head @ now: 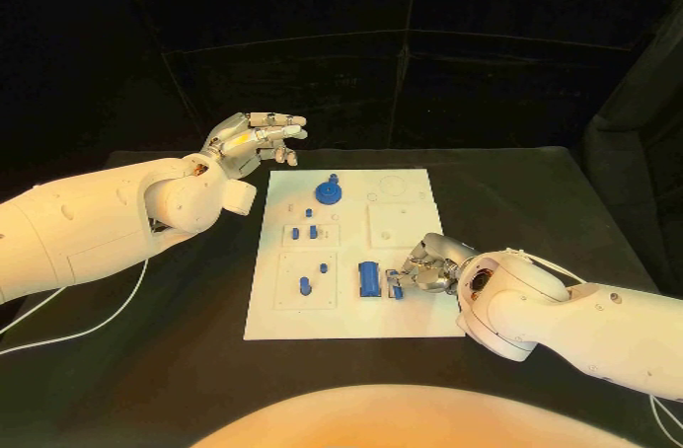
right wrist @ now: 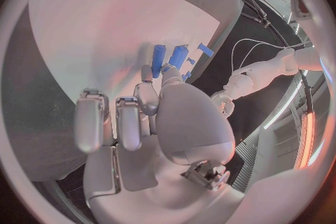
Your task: Assemble the parts on the task board
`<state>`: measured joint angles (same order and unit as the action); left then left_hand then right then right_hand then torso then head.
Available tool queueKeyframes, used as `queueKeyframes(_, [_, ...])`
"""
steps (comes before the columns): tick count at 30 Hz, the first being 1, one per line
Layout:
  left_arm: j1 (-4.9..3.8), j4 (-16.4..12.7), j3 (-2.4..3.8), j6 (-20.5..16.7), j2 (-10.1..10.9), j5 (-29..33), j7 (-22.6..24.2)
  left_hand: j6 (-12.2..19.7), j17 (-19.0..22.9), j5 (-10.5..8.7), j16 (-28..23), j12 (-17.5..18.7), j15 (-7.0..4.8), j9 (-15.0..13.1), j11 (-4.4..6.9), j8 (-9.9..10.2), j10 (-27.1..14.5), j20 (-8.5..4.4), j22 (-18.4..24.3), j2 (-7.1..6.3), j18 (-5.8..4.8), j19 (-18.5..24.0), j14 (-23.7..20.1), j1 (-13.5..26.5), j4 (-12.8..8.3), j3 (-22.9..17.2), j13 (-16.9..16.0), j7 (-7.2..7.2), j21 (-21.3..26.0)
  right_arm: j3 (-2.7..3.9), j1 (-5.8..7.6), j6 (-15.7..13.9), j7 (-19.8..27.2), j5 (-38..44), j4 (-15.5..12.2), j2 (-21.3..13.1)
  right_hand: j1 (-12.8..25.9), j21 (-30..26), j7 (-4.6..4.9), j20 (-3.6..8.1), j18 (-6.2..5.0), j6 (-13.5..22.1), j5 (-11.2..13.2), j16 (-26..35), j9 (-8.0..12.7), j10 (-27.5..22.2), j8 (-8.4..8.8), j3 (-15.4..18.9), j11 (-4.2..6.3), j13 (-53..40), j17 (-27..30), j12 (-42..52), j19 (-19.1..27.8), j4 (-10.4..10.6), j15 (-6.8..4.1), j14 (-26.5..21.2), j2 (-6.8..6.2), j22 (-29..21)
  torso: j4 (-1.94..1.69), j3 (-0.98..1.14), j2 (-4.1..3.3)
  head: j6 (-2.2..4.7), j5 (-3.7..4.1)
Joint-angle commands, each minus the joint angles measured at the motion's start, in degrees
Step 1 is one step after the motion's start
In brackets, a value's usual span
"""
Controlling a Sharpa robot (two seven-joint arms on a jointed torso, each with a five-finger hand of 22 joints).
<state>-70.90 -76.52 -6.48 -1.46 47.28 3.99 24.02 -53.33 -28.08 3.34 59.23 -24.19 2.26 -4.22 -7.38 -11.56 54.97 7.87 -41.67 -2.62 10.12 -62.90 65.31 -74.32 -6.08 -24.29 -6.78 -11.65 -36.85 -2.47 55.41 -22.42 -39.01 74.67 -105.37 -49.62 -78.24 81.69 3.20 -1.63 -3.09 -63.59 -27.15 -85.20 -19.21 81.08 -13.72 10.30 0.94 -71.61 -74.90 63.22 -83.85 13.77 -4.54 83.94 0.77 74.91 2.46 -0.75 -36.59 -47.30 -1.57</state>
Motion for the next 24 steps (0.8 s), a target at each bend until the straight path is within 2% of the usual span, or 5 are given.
queueKeyframes(1, [-0.09,-0.2,0.05,0.8,0.1,-0.1,0.1,0.5,0.0,0.14,0.3,-0.1,0.07,-0.1,0.09,-0.2,-0.4,0.16,0.1,0.38,0.4,0.2,-0.3,0.0,-0.1,0.3,-0.1,0.0,0.3,0.02,0.09,0.6,-0.4,1.5,0.1,0.1,0.9,-0.1,-0.03,0.4,0.09,-0.4,1.7,0.1,-0.2,0.2,-0.3,0.3,0.31,0.1,-7.1,-0.3,-1.0,0.6,-0.45,4.4,0.06,1.3,0.02,0.0,-0.01,-0.05,-0.01])
queueKeyframes(5, [-0.09,-0.2,0.05,0.8,0.1,-0.1,0.0,0.5,0.0,0.14,0.3,-0.1,0.07,-0.1,0.09,-0.2,-0.4,0.16,0.1,0.38,0.4,0.2,-0.3,0.0,-0.1,0.3,-0.1,0.0,0.3,0.02,0.09,0.3,-0.3,1.7,0.3,0.2,1.5,-0.2,0.04,0.41,0.08,-0.2,4.5,0.1,-0.4,0.2,-0.49,0.8,0.24,0.1,-7.1,-0.4,-1.0,1.1,-0.42,4.4,-0.01,1.3,0.04,0.0,-0.01,-0.01,-0.08])
queueKeyframes(9, [-0.09,-0.2,0.05,0.9,0.1,-0.2,0.0,0.5,0.0,0.14,0.3,-0.1,0.07,-0.1,0.09,-0.2,-0.4,0.16,0.1,0.38,0.4,0.2,-0.3,0.0,-0.1,0.3,-0.1,0.0,0.3,0.02,0.09,-0.1,-0.2,2.0,0.4,0.3,5.0,-0.4,0.21,0.28,0.02,0.1,15.4,0.3,-0.8,0.1,-0.92,3.1,0.03,0.4,-7.0,-1.0,-0.9,2.6,-0.23,4.4,-0.01,1.0,0.03,0.02,0.02,-0.04,-0.08])
queueKeyframes(12, [-0.09,-0.1,0.05,1.1,0.1,-0.5,0.0,0.5,0.1,0.14,0.3,-0.1,0.08,-0.1,0.08,-0.2,-0.4,0.16,0.1,0.38,0.4,0.3,-0.3,0.0,-0.1,0.3,-0.1,-0.01,0.3,0.02,0.09,0.0,0.2,1.9,0.5,0.3,7.8,-0.4,0.16,0.23,0.03,0.3,19.0,0.3,-1.1,0.1,-1.22,4.6,0.04,0.3,-6.9,-1.0,-0.9,2.8,-0.23,4.4,0.22,1.0,0.04,0.03,0.04,-0.07,-0.04])
queueKeyframes(24, [-0.09,-0.1,0.05,1.5,0.1,-0.8,-0.2,0.5,0.1,0.13,0.3,-0.2,0.11,-0.1,0.07,-0.4,-0.5,0.18,0.1,0.43,0.39,0.3,-0.3,0.1,0.0,0.3,-0.1,0.04,0.3,0.02,0.09,0.8,1.4,1.1,-0.5,-0.3,11.5,0.1,-0.34,0.37,0.21,-0.4,19.5,-0.1,-2.0,0.6,-2.58,5.7,0.42,-0.2,-7.7,-0.2,-1.3,2.8,-0.5,4.6,1.71,2.0,0.1,0.03,0.04,0.02,-0.03])
